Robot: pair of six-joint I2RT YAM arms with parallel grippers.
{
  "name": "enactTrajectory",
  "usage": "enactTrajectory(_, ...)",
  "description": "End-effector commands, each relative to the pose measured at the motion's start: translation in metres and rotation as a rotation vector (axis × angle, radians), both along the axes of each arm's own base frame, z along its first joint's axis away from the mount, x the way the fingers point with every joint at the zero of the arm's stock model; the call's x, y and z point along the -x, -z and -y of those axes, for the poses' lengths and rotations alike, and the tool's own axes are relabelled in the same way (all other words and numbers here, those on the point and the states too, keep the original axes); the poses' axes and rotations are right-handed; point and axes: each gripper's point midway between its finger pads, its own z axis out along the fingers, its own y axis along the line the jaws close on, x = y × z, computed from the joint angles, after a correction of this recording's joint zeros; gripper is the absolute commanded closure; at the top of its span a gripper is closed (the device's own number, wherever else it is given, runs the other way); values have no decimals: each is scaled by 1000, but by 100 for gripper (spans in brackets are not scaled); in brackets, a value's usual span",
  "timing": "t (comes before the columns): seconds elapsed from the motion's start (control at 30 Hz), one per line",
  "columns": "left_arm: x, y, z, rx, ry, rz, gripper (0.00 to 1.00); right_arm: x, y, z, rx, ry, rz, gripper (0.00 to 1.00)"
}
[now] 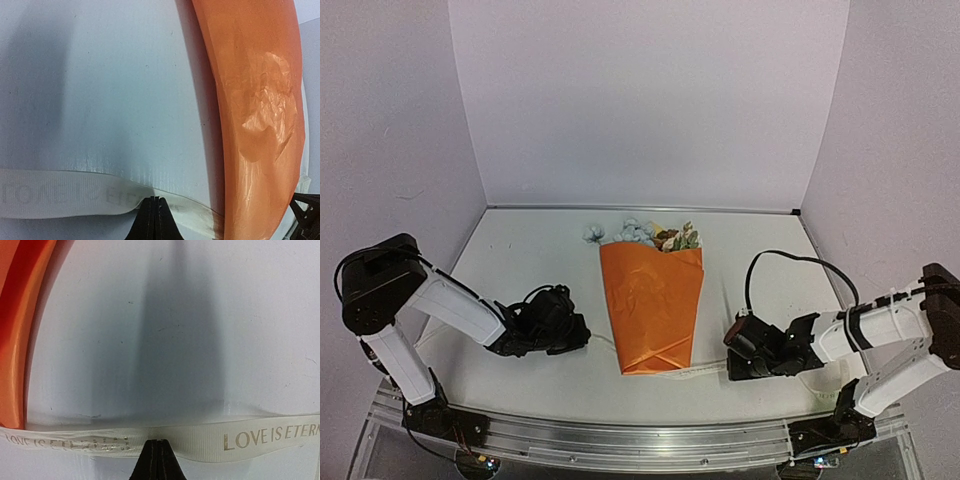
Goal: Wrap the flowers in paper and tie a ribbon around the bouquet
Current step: Move the folded bouquet with the ribbon.
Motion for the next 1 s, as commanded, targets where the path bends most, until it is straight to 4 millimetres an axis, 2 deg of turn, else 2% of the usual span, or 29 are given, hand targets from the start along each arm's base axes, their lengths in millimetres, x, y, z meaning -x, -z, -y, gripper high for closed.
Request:
enactTrajectory(0.0, 54, 82, -84, -305, 0, -275, 100, 59, 40, 66, 236, -20, -209, 100)
enactTrajectory(0.13, 50, 81, -90, -293, -12, -280, 100, 60, 36, 79, 273, -25, -173, 100)
enactTrajectory(0.23, 46, 78, -89, -287, -7, -272, 100, 58, 28, 80, 284, -67, -164, 94)
enactTrajectory(0.37, 43, 68, -85, -274, 13, -248, 100, 56, 2, 50, 204, -161, -182, 75)
enactTrajectory(0.53, 33, 38, -73, -232, 52, -173, 95, 50, -43, 17, 125, -259, -173, 51)
enactTrajectory(0.63, 30, 23, -64, -218, 77, -135, 93, 46, -58, -7, 76, -305, -183, 39)
enactTrajectory(0.7, 32, 18, -62, -239, 91, -133, 92, 41, -68, -27, 39, -329, -196, 34)
enactTrajectory(0.8, 33, 5, -53, -236, 114, -104, 87, 32, -68, -54, -40, -312, -237, 25)
enactTrajectory(0.97, 30, -12, -40, -198, 140, -69, 84, -1, -48, -93, -254, -194, -294, 16)
